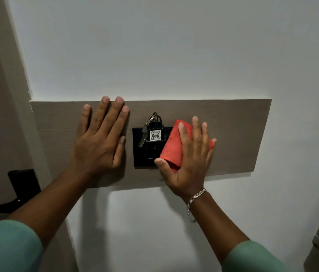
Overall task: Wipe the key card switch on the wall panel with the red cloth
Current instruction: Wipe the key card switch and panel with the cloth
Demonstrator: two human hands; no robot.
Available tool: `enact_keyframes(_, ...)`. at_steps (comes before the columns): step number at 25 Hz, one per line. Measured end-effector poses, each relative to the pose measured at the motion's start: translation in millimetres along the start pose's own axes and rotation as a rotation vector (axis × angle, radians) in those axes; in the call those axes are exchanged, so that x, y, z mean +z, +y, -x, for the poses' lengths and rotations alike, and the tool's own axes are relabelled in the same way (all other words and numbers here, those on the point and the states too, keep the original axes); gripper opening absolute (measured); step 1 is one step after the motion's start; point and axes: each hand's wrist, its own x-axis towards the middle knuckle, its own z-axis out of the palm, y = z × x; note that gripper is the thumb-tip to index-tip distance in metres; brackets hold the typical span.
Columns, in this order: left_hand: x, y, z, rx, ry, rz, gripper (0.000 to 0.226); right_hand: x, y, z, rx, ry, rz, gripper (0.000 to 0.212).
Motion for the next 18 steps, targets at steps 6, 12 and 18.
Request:
enact_keyframes(6,0.7,0.3,0.0,-0.004,0.031,-0.011,0.068,-2.9,19.7,8.5,-0.080,0.044,0.001,0.078)
enact_keyframes(12,-0.1,0.0,-0.3,-0.004,0.021,-0.004,0.068,-4.1,19.7,2.5,-0.271,0.024,-0.002,0.065)
enact_keyframes(18,-1.0,1.6,-1.2,-0.012,0.021,-0.018,0.068,5.8,10.2,-6.3,-0.168,0.087,0.065,0.064)
